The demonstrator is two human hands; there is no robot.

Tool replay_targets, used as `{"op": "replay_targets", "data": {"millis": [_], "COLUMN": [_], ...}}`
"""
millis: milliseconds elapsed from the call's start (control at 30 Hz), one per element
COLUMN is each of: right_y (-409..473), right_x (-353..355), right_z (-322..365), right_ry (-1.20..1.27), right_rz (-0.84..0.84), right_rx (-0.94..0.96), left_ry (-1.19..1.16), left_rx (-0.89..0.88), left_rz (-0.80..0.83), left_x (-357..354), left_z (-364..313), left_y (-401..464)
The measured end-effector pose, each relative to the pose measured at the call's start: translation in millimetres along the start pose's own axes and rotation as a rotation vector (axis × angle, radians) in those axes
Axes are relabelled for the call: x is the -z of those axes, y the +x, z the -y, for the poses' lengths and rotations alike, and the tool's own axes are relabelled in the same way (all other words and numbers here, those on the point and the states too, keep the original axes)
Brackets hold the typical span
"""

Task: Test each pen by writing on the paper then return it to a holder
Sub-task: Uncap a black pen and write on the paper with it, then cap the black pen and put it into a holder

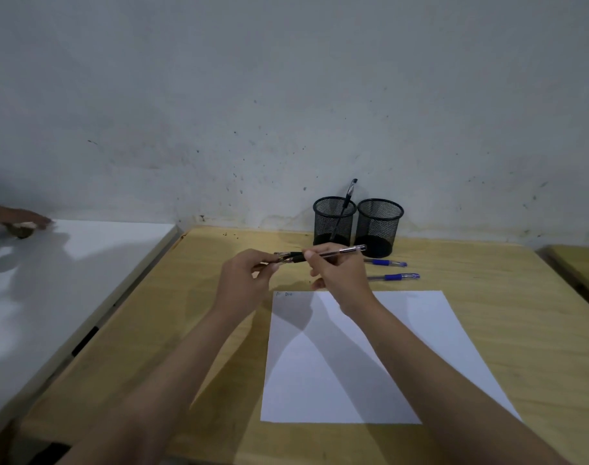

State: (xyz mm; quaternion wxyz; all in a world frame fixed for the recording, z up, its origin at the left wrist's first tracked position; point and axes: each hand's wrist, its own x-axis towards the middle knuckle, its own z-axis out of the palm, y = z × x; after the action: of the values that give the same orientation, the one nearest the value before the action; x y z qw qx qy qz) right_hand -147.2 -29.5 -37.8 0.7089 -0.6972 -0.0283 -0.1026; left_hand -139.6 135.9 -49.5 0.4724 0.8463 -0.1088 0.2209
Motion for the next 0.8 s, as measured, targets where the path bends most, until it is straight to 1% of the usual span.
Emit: {"op": "replay_targets", "data": {"millis": [133,300,500,533,600,633,667,700,800], "right_y": [-6,-12,-18,-18,-19,-19,-20,-19,-12], "right_x": [1,4,6,5,1,0,0,1,9], "right_z": [8,16,32,34,36,37,36,34,34], "right_ry": [0.043,0.125,0.230,0.242,0.217,0.166,0.085,-0.029,-0.375], "right_rz": [0.057,0.093,0.100,0.093,0.071,0.062,0.050,0.028,-0.083], "right_rx": [0.030,0.041,0.084,0.064,-0.037,-0.092,-0.099,-0.034,0.375], "left_ry": [-0.042,-0.141,-0.124,-0.119,-0.087,-0.058,-0.027,-0.001,0.069], "left_rx": [-0.074,0.019,-0.096,-0.091,-0.063,-0.057,-0.053,-0.049,-0.056], "left_rz": [0.010,-0.001,-0.041,-0.051,-0.079,-0.095,-0.108,-0.113,-0.084], "left_x": [3,8,15,14,11,9,8,8,9], "left_z": [-15,-32,-52,-54,-57,-58,-58,-58,-57], "left_y": [-3,-6,-3,-1,5,8,12,15,21]}}
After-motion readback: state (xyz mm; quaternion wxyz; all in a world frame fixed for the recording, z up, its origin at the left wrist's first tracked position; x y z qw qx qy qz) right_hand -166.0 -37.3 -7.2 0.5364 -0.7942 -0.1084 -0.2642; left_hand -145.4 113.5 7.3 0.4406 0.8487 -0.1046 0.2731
